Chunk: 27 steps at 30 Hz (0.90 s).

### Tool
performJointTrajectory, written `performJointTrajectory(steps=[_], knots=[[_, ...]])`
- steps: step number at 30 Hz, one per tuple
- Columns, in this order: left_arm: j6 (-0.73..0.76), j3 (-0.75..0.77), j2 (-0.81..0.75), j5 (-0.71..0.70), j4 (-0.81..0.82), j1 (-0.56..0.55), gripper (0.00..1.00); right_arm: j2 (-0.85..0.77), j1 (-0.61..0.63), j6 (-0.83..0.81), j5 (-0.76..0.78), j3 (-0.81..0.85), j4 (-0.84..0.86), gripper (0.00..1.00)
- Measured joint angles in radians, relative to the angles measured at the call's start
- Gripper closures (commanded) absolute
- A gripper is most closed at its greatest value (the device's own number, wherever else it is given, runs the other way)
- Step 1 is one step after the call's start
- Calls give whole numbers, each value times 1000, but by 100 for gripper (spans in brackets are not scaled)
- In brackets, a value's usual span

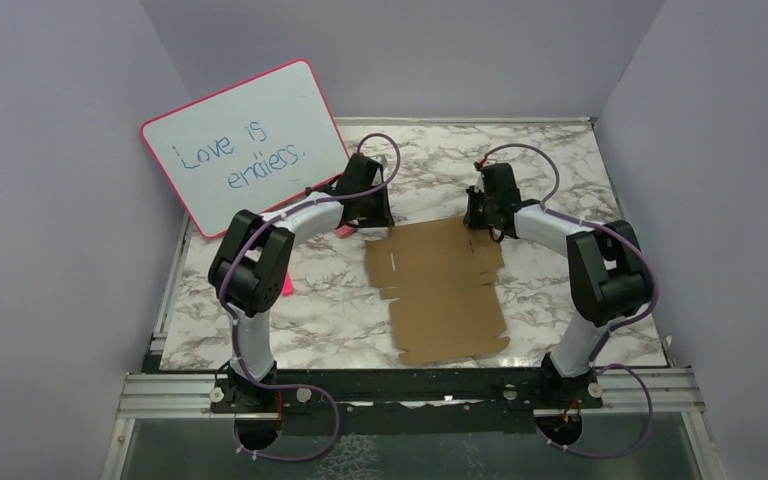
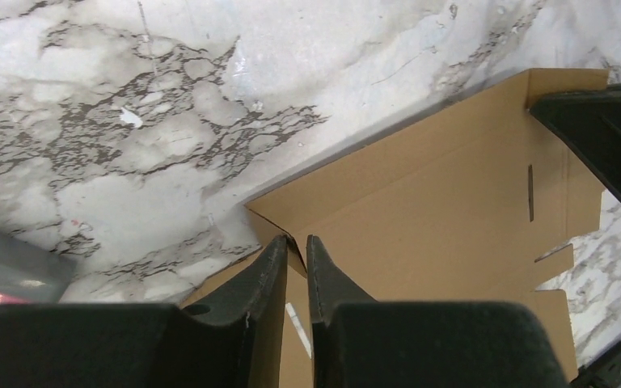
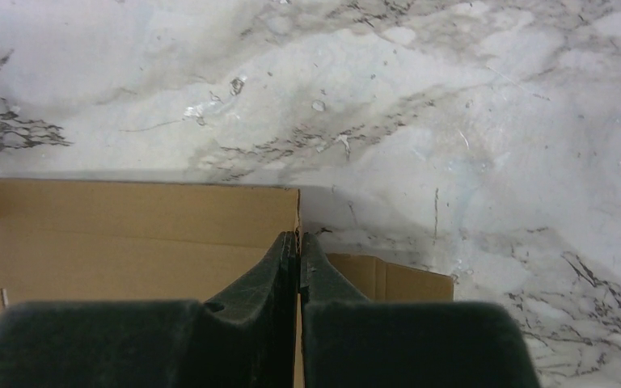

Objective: Fold the paper box

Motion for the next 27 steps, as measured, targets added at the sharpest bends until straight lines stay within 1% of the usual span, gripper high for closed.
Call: performJointTrajectory(steps=[7, 16, 18, 20, 25, 27], knots=[[35, 27, 5, -42, -36, -1, 85, 0, 40, 6, 123, 0, -51, 92], [40, 42, 20, -46, -41, -1, 85, 12, 111, -19, 286, 55, -132, 92], [40, 42, 21, -46, -41, -1, 84, 27, 121, -21, 315, 77, -153, 88], [39, 42, 21, -45, -39, -1, 81, 36, 126, -21, 327, 85, -161, 84], [38, 42, 21, -46, -35, -1, 65, 35, 128, -24, 326, 85, -171, 73], [41, 42, 16, -54, -36, -1, 60, 22, 128, -29, 326, 79, -171, 65]])
